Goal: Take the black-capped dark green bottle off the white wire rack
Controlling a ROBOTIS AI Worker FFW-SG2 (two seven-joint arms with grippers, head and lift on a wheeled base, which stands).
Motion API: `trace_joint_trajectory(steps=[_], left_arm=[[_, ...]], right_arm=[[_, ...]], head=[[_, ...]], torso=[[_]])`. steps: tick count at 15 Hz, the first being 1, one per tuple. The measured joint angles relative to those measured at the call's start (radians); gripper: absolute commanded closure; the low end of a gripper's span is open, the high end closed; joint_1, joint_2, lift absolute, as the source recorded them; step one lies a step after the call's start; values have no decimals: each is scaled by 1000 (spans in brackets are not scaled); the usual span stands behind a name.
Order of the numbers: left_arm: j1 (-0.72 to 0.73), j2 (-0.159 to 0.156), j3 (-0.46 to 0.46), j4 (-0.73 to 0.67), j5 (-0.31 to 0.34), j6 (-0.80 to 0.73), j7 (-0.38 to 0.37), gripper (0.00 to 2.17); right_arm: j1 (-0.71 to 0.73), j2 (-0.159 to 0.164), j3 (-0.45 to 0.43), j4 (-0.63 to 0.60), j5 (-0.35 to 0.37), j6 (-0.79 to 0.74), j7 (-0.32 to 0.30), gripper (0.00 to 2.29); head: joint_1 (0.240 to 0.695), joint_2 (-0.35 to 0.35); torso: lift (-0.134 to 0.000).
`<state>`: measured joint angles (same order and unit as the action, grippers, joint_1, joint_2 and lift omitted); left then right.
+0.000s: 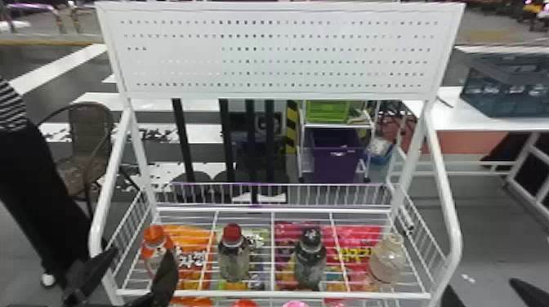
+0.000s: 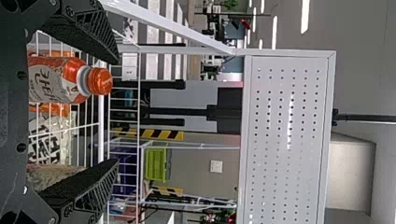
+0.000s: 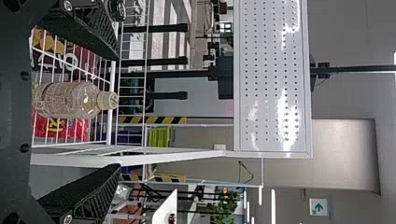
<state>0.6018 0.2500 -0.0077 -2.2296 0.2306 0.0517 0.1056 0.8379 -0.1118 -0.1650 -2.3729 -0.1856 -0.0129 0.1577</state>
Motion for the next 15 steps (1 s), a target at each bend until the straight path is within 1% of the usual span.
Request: trace_joint_trajectory(steps=[10,12,15], left_arm=[[-14,0,-1,-1,1,21,0,147],[-14,1,-1,-1,1,21,0,147],[-13,3,0,0,1,21,-1,147]], right_arm=[[-10,-3,2,13,0,1,-1,83],[-23,-2,18,63,13,-40,-1,93],[-75,15,102,207,82,-100,-6,113]], head=[[499,0],[499,0],[499,0]], torso=[[0],[0],[0]])
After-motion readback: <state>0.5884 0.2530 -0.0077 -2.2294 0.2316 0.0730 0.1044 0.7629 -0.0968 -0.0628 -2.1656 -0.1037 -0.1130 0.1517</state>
